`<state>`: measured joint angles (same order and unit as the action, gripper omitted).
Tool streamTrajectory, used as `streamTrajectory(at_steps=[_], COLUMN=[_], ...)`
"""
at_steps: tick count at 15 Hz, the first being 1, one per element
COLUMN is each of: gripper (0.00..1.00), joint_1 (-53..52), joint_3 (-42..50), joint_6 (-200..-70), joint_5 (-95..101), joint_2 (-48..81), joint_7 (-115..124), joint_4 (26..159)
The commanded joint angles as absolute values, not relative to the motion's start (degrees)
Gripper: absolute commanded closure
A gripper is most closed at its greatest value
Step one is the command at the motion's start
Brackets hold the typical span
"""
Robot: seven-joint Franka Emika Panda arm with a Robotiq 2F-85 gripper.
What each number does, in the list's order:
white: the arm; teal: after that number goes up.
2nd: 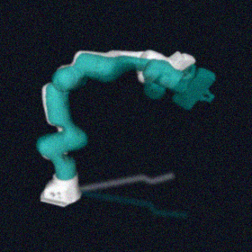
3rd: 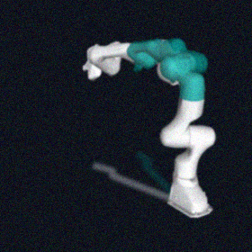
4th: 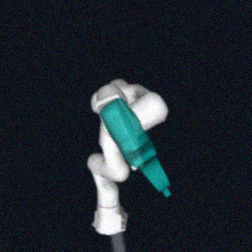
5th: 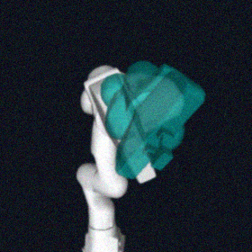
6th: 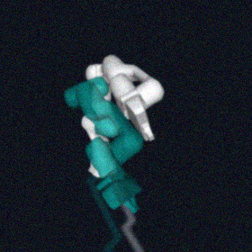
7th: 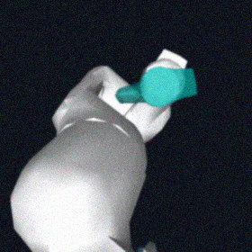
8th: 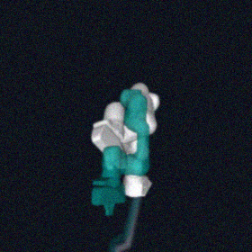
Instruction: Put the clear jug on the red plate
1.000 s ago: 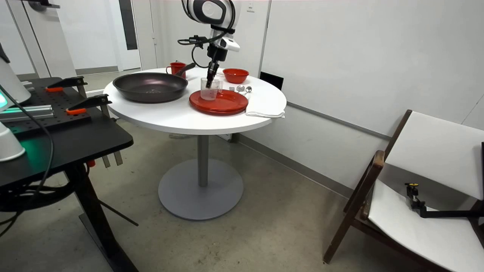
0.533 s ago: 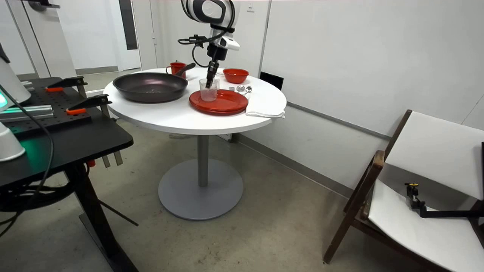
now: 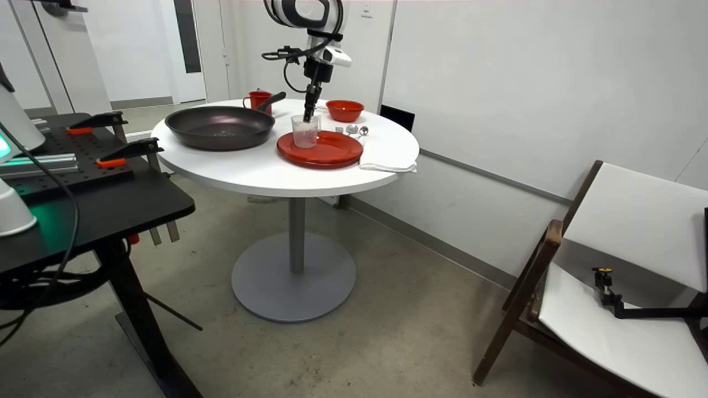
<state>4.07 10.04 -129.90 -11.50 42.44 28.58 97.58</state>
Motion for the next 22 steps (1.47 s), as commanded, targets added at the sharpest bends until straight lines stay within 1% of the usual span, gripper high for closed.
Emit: streamTrajectory(at_steps=[1, 8, 15, 22], gripper=[0.00, 0.00, 0.00, 0.00], joint_1=[2.5, -2.4, -7.5, -8.2], joint_3=[10.5, 9.9, 7.4, 6.7], joint_6=[-129.3, -126.8, -126.9, -127.5], joint_5=[-8.9, -0.7, 7.9, 9.5], joint_2=[39.6, 37.0, 38.3, 37.8], joint_7=[28.2, 26.2, 20.4, 20.4], joint_4=[99.2, 98.6, 94.8, 95.4])
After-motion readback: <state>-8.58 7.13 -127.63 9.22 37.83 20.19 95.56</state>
